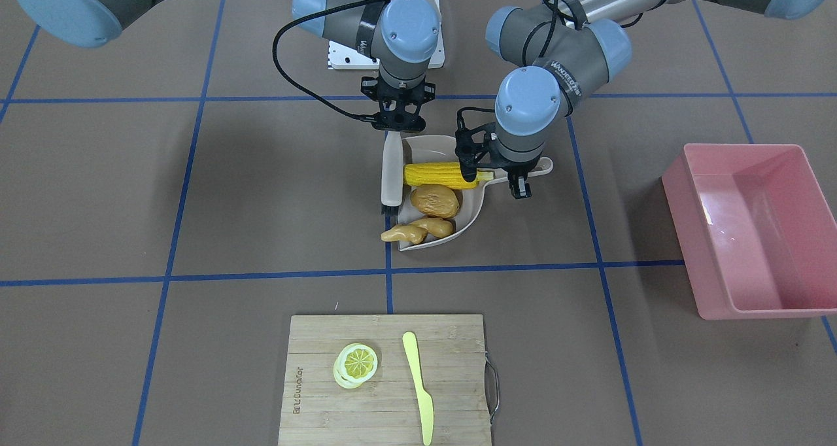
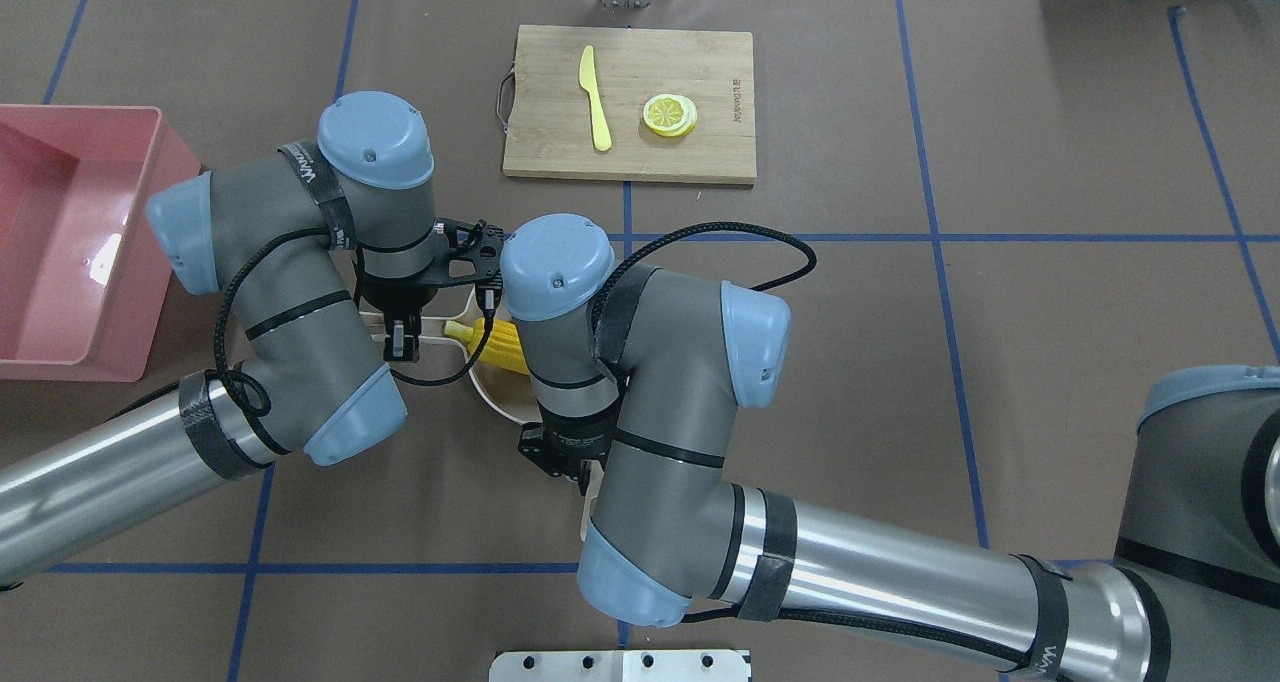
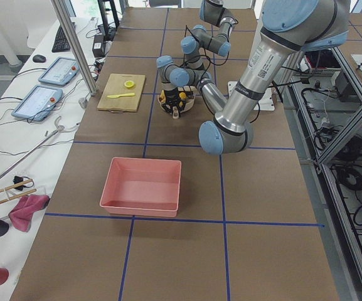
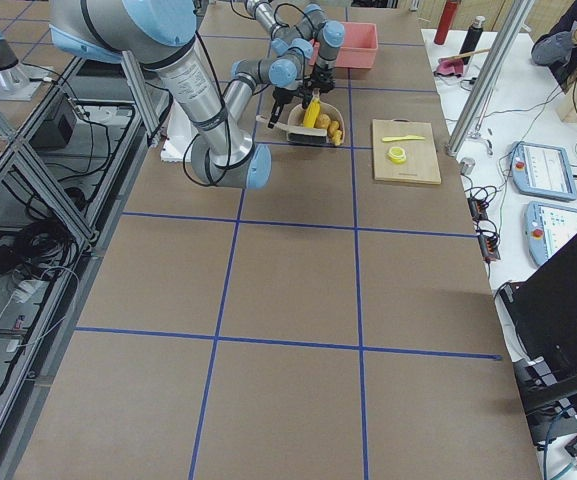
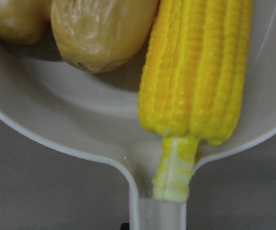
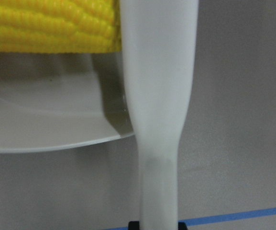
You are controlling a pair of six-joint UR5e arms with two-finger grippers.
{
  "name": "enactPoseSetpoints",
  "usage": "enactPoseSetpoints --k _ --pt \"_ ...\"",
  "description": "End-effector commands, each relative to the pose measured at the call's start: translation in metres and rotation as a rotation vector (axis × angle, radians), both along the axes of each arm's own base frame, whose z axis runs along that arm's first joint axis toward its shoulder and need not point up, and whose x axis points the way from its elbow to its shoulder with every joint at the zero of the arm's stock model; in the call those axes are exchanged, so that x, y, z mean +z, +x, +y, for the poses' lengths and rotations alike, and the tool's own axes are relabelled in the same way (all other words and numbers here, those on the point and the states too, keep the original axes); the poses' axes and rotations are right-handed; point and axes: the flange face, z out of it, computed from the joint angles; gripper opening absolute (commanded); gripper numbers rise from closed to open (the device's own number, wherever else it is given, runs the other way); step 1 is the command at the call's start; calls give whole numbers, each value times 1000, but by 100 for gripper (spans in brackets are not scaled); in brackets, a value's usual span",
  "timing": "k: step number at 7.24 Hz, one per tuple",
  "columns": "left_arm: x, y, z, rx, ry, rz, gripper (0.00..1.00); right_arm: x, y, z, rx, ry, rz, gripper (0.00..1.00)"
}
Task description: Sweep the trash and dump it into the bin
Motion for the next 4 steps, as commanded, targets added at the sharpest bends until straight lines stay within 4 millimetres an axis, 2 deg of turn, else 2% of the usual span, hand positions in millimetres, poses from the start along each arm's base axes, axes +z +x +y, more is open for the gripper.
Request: enactPoseSetpoints --k 1,3,4 --pt "-3 -2 -3 -7 13 20 0 -17 -1 3 12 -23 -8 0" --pt "4 -2 -2 -14 38 55 0 -18 9 5 14 -31 9 0" --pt "7 -4 -2 -16 38 55 0 -19 22 6 21 -34 20 0"
